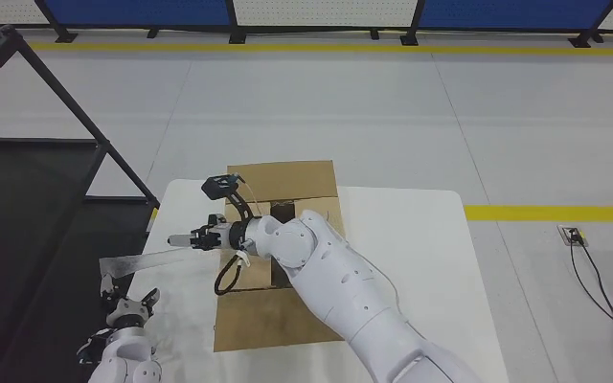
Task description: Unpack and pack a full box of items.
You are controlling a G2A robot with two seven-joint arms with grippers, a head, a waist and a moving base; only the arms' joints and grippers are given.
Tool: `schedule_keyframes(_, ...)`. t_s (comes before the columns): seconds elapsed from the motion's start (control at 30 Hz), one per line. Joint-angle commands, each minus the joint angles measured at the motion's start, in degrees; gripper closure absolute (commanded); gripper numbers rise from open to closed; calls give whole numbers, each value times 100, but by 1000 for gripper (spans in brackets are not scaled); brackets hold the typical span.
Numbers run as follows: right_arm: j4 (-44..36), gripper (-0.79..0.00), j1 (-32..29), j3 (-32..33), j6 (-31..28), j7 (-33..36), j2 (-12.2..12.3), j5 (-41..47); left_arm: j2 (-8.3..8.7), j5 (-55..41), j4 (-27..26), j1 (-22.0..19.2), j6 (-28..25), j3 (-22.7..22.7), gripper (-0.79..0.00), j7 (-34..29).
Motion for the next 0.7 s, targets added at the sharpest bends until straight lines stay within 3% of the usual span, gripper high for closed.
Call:
schedule_keyframes(0.0, -37, -785, -11, 50, 168, 25, 17, 63, -5, -49, 47, -37, 0, -13, -785, 103)
schedule_keyframes(0.07, -101, -785, -3, 50, 410, -43, 34, -38, -6, -78, 67, -75, 14, -24, -785, 153)
schedule_keyframes(0.23, -249, -785, -151, 57, -48, 488, 42, 300, -7, 17, 100, -111, 12, 28, -785, 179)
schedule_keyframes(0.4, 54, -785, -71, -82, 45, 916, -68, 608, -14, 92, 172, -137, -36, 90, -785, 206)
schedule_keyframes(0.67, 781, -785, 262, -301, 223, 732, -279, 688, -15, 29, 172, -121, -32, 72, -785, 154)
